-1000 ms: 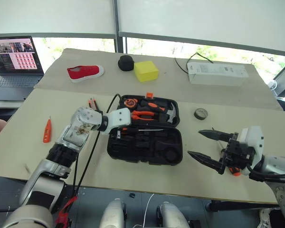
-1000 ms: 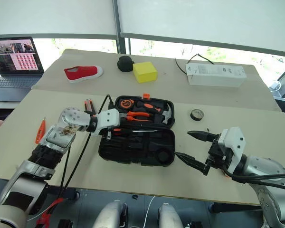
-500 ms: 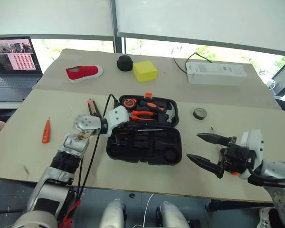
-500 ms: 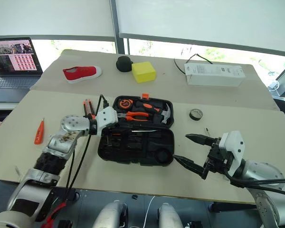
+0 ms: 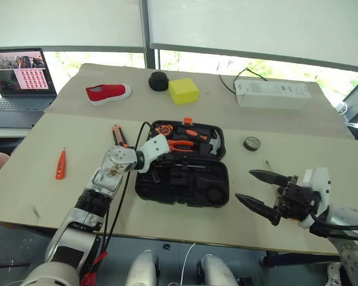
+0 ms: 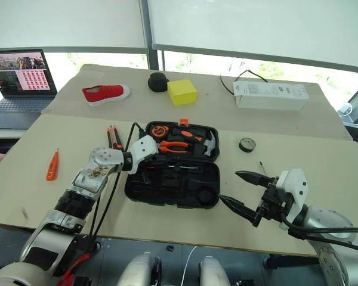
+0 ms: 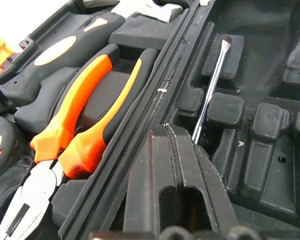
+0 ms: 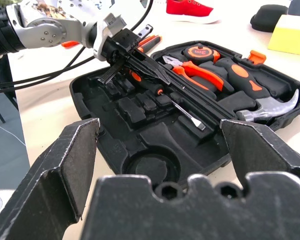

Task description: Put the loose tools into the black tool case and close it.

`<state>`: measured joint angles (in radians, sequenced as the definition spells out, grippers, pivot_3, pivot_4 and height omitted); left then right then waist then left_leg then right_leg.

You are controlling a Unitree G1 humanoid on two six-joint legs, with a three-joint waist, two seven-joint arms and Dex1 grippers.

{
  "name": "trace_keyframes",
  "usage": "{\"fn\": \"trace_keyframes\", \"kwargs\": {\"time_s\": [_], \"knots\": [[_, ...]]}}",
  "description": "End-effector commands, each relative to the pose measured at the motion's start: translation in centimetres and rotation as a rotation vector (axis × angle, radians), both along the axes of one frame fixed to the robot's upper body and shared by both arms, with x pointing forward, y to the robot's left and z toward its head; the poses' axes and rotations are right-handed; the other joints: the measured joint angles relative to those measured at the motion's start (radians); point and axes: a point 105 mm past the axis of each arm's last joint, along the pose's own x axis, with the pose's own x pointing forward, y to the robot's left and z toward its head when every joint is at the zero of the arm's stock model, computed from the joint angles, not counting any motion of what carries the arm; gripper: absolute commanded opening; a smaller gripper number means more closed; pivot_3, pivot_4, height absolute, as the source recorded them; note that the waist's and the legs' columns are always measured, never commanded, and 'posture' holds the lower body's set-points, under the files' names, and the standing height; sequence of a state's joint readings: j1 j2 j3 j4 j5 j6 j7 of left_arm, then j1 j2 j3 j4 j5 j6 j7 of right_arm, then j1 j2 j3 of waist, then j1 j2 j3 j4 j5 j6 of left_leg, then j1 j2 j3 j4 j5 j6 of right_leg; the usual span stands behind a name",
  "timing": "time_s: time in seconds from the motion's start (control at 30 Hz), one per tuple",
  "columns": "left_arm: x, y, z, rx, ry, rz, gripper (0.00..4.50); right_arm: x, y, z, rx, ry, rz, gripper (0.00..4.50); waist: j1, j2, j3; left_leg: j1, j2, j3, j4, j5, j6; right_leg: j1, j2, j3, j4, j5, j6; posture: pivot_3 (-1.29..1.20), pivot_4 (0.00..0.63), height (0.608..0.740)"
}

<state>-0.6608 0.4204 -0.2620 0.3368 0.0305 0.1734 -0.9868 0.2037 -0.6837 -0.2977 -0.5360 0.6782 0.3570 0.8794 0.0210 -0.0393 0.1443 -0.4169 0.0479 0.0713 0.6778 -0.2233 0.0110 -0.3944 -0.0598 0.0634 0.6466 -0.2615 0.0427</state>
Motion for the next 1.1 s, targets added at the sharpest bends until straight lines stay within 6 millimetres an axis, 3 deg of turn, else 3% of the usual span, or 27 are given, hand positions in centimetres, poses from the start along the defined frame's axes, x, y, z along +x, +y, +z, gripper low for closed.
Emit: {"fn": "trace_keyframes", "kwargs": {"time_s": [0.03, 0.17, 0.23, 0.3, 0.4, 0.47, 0.57, 0.7, 0.77, 0.9, 1.1], "knots": [[-0.6, -0.7, 0.1, -0.122, -0.005, -0.021, 0.02, 0.2, -1.7, 1.1, -0.003, -0.074, -0.094, 4.50, 0.000, 0.001, 0.000, 0.003, 0.000, 0.000, 0.000, 0.000, 0.000, 0.003, 0.000, 0.000, 0.000, 0.000, 0.000, 0.00, 0.150, 0.740], [-1.4, 1.6, 4.2, -0.366, -0.111, -0.060, 1.08, -0.5, -4.1, 1.1, -0.014, -0.082, -0.194, 4.50, -0.007, 0.000, 0.000, 0.001, 0.001, -0.001, 0.000, 0.000, 0.000, 0.001, 0.000, 0.000, -0.001, 0.000, 0.000, 0.00, 0.150, 0.740], [-3.3, 4.0, 5.7, -0.469, -0.112, -0.138, 1.84, -1.4, -6.3, 0.7, -0.049, -0.094, -0.291, 4.50, -0.013, 0.001, 0.000, -0.001, 0.001, -0.002, -0.001, 0.000, 0.000, -0.001, 0.000, 0.000, 0.000, 0.000, 0.000, 0.00, 0.150, 0.740], [-5.5, 6.3, 5.5, -0.473, -0.081, -0.198, 2.59, -2.7, -8.4, -0.3, -0.074, -0.061, -0.378, 4.50, -0.019, 0.001, 0.000, -0.001, 0.002, -0.002, -0.003, 0.000, 0.000, -0.002, 0.001, 0.000, 0.000, -0.001, -0.002, 0.00, 0.150, 0.740], [-7.5, 7.7, 5.2, -0.476, -0.067, -0.249, 3.75, -4.2, -9.8, -1.3, -0.087, -0.019, -0.431, 4.50, -0.024, 0.004, -0.001, 0.003, 0.002, -0.002, -0.006, 0.000, 0.000, 0.000, 0.000, 0.000, 0.000, -0.002, -0.003, 0.00, 0.150, 0.740], [-9.3, 10.1, 3.7, -0.411, -0.005, -0.222, 4.47, -6.3, -11.5, -2.9, -0.100, 0.054, -0.505, 4.50, -0.025, 0.005, -0.002, 0.005, 0.002, -0.001, -0.005, 0.000, 0.000, 0.002, -0.001, 0.001, -0.001, -0.002, -0.003, 0.00, 0.150, 0.740], [-11.1, 12.7, 2.3, -0.369, 0.046, -0.165, 4.47, -9.0, -12.9, -4.9, -0.111, 0.144, -0.587, 4.50, -0.024, 0.005, -0.002, 0.010, 0.003, -0.001, -0.008, -0.001, 0.000, 0.005, -0.001, 0.001, -0.001, -0.004, -0.004, 0.00, 0.150, 0.740], [-12.7, 13.0, 2.0, -0.369, 0.079, -0.168, 4.47, -9.8, -15.4, -7.2, -0.287, 0.280, -0.767, 4.50, -0.025, 0.006, -0.001, 0.011, 0.005, -0.004, -0.010, -0.001, -0.001, 0.004, -0.005, 0.001, -0.002, -0.009, -0.012, 0.00, 0.150, 0.740], [-13.2, 12.6, 2.2, -0.385, 0.080, -0.184, 4.47, -8.7, -14.6, -6.2, -0.230, 0.254, -0.723, 4.50, -0.027, 0.007, -0.002, 0.011, 0.003, -0.003, -0.010, -0.005, -0.008, 0.004, -0.010, 0.001, -0.001, -0.009, -0.012, 0.00, 0.150, 0.740], [-13.6, 10.1, 3.5, -0.446, 0.057, -0.255, 4.47, -4.1, -12.1, -3.8, -0.217, 0.247, -0.592, 4.50, -0.038, 0.008, -0.003, 0.012, 0.002, 0.000, -0.010, -0.004, -0.006, 0.004, -0.012, 0.002, -0.002, -0.009, -0.011, 0.00, 0.150, 0.740], [-13.8, 7.9, 4.2, -0.478, 0.045, -0.295, 4.47, -0.3, -11.3, -4.3, -0.331, 0.356, -0.553, 4.50, -0.024, 0.008, -0.002, 0.010, 0.001, 0.000, -0.011, 0.000, 0.001, 0.004, -0.007, 0.000, -0.003, -0.006, -0.002, 0.00, 0.150, 0.740]]}}
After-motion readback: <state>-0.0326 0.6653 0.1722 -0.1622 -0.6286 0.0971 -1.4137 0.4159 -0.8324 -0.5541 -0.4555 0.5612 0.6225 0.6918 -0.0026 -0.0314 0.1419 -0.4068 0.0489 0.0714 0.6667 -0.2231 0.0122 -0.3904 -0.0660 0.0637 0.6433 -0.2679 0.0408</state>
